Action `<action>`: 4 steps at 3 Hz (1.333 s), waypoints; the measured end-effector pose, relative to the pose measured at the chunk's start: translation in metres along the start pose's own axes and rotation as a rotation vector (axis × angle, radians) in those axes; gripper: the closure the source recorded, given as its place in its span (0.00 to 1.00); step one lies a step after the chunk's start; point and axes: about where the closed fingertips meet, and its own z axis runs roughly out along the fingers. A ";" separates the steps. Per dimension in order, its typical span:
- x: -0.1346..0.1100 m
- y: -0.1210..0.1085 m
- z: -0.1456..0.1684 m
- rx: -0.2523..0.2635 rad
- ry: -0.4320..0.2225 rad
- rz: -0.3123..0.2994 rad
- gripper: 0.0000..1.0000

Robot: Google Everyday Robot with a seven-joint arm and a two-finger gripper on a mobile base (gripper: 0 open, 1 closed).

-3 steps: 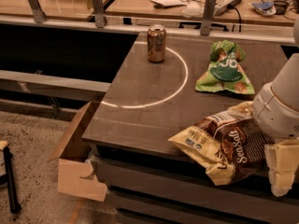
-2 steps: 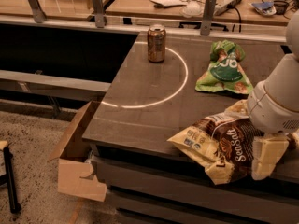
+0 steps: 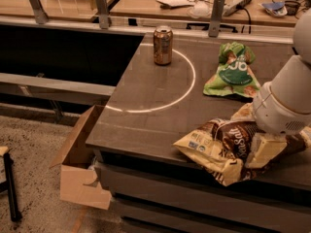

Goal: Pick brown chip bag

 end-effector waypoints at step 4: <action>-0.038 -0.046 -0.042 0.083 -0.081 0.155 1.00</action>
Offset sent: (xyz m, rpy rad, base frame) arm 0.0747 0.0257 0.0754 0.2002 -0.0899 -0.3896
